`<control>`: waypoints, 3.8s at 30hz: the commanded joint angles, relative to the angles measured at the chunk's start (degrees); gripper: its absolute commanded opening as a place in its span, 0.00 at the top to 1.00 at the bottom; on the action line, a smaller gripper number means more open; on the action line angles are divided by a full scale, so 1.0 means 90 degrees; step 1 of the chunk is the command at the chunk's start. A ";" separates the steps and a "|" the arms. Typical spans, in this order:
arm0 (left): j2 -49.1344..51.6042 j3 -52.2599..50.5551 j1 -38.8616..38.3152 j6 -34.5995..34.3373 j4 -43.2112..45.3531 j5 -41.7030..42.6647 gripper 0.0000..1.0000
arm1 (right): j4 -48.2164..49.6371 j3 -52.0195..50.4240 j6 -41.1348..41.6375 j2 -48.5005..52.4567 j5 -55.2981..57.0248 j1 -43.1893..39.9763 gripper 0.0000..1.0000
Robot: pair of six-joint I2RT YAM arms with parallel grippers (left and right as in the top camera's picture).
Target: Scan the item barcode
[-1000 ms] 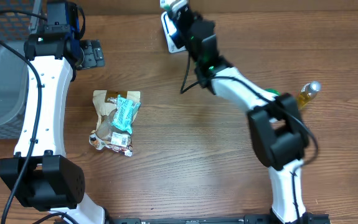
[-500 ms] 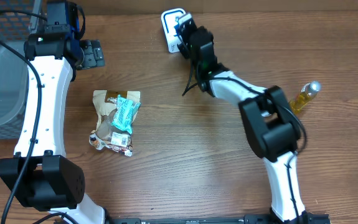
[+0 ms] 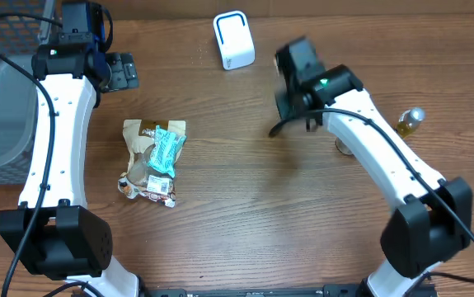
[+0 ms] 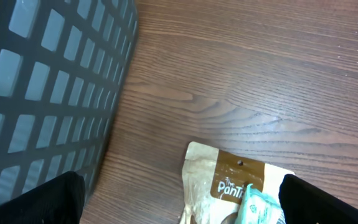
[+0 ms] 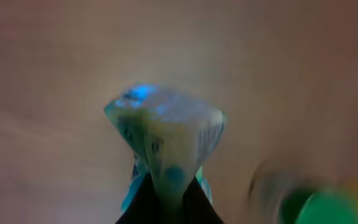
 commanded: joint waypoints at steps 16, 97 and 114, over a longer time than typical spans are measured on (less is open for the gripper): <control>-0.0097 0.0117 -0.0019 0.0087 0.0007 -0.0044 0.00 | 0.0818 -0.1472 0.1525 0.0168 -0.1151 -0.0209 0.00; -0.0097 0.0117 -0.0019 0.0087 0.0007 -0.0044 0.00 | -0.0444 0.2715 0.1477 0.0148 -0.3740 -0.4507 0.00; -0.0097 0.0117 -0.0019 0.0070 0.0112 -0.0044 0.00 | -0.0444 0.2715 0.1477 0.0148 -0.3699 -0.4507 0.00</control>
